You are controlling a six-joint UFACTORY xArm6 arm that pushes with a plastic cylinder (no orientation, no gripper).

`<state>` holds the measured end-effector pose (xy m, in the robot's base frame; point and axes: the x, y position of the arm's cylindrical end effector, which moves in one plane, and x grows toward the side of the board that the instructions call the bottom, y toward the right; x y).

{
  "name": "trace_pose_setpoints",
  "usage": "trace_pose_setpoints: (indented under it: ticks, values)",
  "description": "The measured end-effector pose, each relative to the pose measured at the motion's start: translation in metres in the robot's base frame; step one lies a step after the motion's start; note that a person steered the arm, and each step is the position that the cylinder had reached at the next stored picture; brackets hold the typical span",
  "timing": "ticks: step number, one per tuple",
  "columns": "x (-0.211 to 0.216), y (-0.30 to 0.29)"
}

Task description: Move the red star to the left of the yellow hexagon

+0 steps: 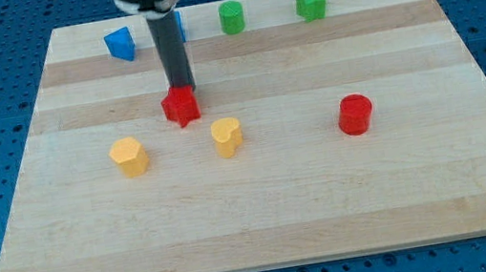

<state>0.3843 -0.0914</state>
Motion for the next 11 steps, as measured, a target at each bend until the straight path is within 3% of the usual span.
trace_pose_setpoints:
  ticks: [2, 6, 9, 11]
  values:
    - [0.018, 0.068]
    - [0.035, -0.133]
    - [0.059, -0.189]
    - [0.054, -0.186]
